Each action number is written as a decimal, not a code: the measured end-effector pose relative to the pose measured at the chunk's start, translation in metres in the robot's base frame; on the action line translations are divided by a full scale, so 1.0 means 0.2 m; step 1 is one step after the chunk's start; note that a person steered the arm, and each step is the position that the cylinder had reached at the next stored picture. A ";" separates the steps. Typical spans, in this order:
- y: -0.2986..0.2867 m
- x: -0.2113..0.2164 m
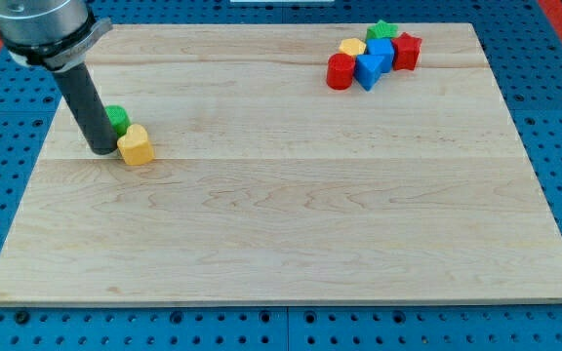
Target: Push the green circle closer to the red circle
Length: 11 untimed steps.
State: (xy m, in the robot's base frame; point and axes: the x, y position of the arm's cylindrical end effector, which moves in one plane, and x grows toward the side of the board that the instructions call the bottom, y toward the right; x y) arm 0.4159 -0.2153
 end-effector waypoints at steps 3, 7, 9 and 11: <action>0.04 -0.22; 0.54 -0.42; 0.63 -0.39; 0.72 -0.31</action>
